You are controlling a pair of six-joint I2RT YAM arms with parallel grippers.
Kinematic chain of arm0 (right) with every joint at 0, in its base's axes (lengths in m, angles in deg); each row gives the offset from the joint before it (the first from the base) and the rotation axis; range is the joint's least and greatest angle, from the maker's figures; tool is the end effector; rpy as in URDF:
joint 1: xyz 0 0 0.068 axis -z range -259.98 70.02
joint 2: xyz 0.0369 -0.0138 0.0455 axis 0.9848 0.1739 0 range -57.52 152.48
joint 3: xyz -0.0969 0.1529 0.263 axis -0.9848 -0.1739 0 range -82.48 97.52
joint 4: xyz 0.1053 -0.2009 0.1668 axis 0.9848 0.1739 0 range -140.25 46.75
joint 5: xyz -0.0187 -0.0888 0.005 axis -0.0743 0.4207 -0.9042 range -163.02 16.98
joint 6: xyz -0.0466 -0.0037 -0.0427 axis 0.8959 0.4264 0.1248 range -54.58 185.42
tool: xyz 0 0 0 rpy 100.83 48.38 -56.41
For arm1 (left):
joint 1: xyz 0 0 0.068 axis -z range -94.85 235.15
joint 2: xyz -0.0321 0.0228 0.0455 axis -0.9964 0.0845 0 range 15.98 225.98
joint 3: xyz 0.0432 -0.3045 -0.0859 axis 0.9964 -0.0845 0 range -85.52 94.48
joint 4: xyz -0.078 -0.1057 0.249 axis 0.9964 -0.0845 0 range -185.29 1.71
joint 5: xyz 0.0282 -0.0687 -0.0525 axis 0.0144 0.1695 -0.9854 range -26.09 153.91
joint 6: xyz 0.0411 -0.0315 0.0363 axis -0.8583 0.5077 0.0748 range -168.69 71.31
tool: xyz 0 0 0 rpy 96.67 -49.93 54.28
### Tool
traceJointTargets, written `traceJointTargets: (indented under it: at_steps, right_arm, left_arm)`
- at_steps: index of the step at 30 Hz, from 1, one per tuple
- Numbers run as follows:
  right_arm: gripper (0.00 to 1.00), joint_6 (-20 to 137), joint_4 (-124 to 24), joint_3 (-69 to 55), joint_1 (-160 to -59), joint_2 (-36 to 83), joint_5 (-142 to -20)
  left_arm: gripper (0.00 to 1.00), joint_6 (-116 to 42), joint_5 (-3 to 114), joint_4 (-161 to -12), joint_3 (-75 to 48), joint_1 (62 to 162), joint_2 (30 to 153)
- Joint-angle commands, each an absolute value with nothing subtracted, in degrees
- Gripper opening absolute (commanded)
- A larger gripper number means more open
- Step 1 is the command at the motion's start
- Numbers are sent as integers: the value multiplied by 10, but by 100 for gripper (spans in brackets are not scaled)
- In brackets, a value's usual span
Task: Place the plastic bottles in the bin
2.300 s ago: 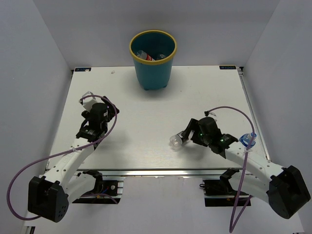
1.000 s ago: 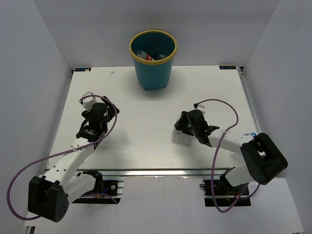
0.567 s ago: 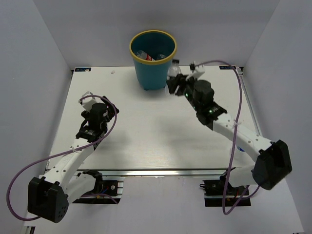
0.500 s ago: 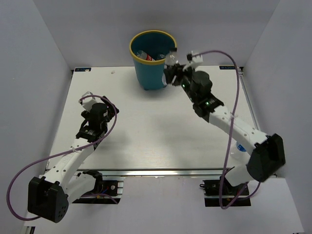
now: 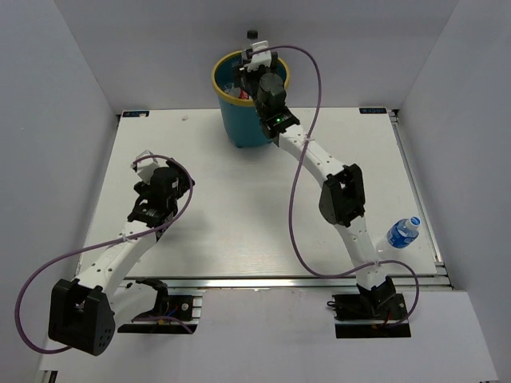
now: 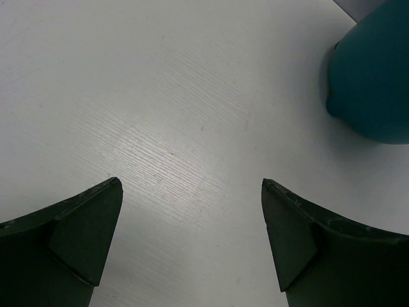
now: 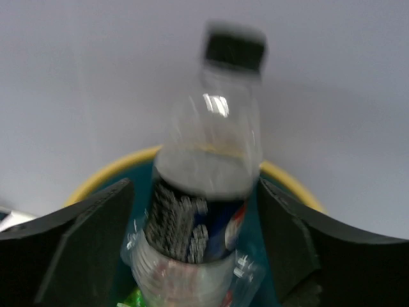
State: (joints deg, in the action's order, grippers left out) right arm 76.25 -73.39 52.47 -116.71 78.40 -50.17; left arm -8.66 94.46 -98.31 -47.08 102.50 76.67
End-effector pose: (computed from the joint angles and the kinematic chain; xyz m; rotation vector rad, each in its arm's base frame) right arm 0.5093 0.3564 0.4307 -0.1493 1.2079 0.1590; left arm 0.2312 -0.0464 0.2782 -0.6975 1.9265 -0.0508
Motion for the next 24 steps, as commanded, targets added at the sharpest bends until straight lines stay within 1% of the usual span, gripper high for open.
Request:
traceJointTargets:
  at_steps: [1,8,10,13,14,15,16,17,18,19,20,21,22,23,24]
  right_arm:
    - [89,800,-790,552,-1162,787,-502]
    - [89,803,-735,555,-1149,731,-532]
    - [89,804,-709,542,-1147,691,-535]
    - [89,812,-626,521,-1146,626,-515]
    - [89,819,-552,512,-1146,609,-507]
    - [89,833,-513,495,-1145,567,-500]
    - [89,832,-469,471,-1144,540,-486]
    - [89,824,-417,397,-1142,516,-423]
    - [89,814,-396,353,-1137,458,-394]
    - [89,770,-375,311,-1129,427,-357]
    - [89,733,-351,273,-1099,401,-363]
    - [89,692,-288,216,-1073,347,-385]
    - [89,654,-255,192,-1047,322,-441]
    - [89,587,-226,172,-997,300,-453]
    - [89,574,-202,127,-979,258,-451]
  left_arm:
    - [98,-90,941,-986,-446,1021,765]
    - [98,-90,933,-984,-448,1021,752]
    - [98,-90,932,-985,-444,1021,748]
    - [98,-96,916,-988,-434,1020,745]
    - [98,-98,909,-985,-433,1021,744]
    - [98,-105,901,-976,-433,1020,743]
    - [98,-110,891,-972,-434,1021,745]
    - [98,-118,872,-966,-430,1020,747]
    - [98,-120,863,-959,-426,1020,750]
    - [98,-126,854,-953,-423,1020,757]
    - [98,-130,836,-949,-411,1020,762]
    - [98,-136,829,-944,-403,1020,768]
    - [98,-141,821,-940,-396,1020,774]
    - [98,-144,810,-938,-388,1019,787]
    - [98,-151,800,-935,-373,1019,794]
